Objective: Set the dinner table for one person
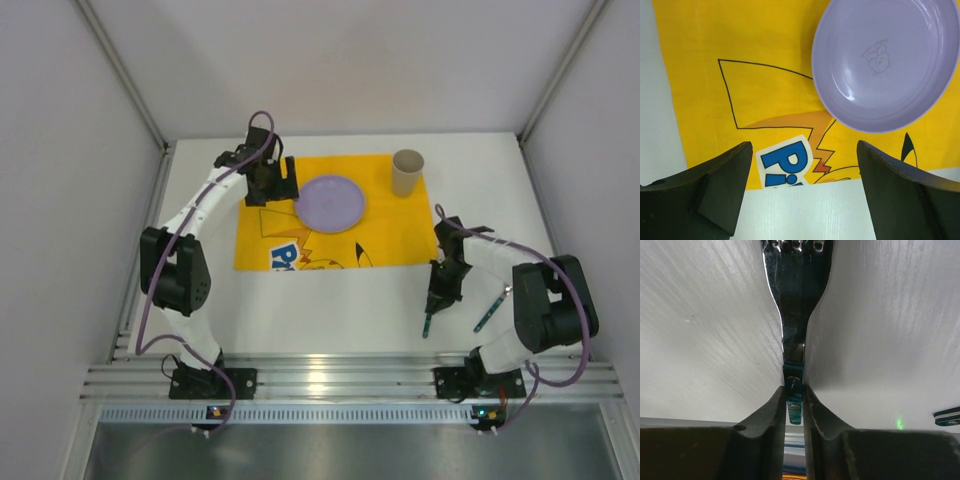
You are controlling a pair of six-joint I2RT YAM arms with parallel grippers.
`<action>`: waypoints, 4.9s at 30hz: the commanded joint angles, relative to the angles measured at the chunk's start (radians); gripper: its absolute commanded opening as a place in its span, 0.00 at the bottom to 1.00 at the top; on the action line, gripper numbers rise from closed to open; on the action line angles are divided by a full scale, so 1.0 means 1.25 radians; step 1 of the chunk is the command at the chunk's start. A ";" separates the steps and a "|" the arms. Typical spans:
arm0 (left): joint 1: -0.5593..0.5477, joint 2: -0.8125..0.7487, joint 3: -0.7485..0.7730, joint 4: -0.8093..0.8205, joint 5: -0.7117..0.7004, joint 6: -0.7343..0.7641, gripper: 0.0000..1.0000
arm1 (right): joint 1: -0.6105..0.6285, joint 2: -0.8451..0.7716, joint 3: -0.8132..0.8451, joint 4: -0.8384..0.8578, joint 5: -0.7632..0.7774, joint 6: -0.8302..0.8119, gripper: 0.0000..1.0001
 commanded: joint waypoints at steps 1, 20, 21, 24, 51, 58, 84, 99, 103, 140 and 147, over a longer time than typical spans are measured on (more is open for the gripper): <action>0.004 -0.053 -0.026 -0.014 -0.024 0.010 0.90 | 0.010 0.051 0.014 0.078 0.082 -0.006 0.15; 0.004 -0.066 -0.032 0.009 -0.013 0.009 0.90 | 0.176 0.068 0.464 -0.166 0.226 -0.072 0.00; 0.004 -0.066 -0.031 0.008 -0.016 0.013 0.90 | 0.176 0.112 0.484 -0.165 0.214 -0.075 0.00; 0.006 -0.072 -0.028 0.001 -0.025 0.021 0.90 | 0.179 0.199 0.590 -0.156 0.204 -0.091 0.00; 0.040 -0.107 -0.059 -0.013 -0.012 0.058 0.90 | 0.172 0.258 0.809 -0.165 0.219 -0.096 1.00; 0.037 -0.076 -0.069 0.022 0.048 0.046 0.90 | -0.043 -0.047 0.431 -0.093 0.044 -0.029 1.00; 0.031 -0.012 -0.113 0.089 0.130 0.063 0.89 | -0.557 -0.064 0.125 -0.047 0.282 0.095 0.89; 0.042 -0.049 -0.152 0.073 0.119 0.066 0.89 | -0.551 0.085 0.060 0.088 0.252 0.035 0.00; 0.042 -0.054 -0.150 0.075 0.130 0.057 0.89 | -0.539 0.058 0.078 0.065 0.244 0.015 0.00; -0.472 0.518 0.444 -0.048 -0.349 -0.199 0.72 | -0.034 -0.413 0.244 -0.275 0.195 -0.020 0.00; -0.472 0.525 0.426 0.011 -0.311 -0.225 0.53 | 0.011 -0.422 0.264 -0.308 0.245 -0.044 0.00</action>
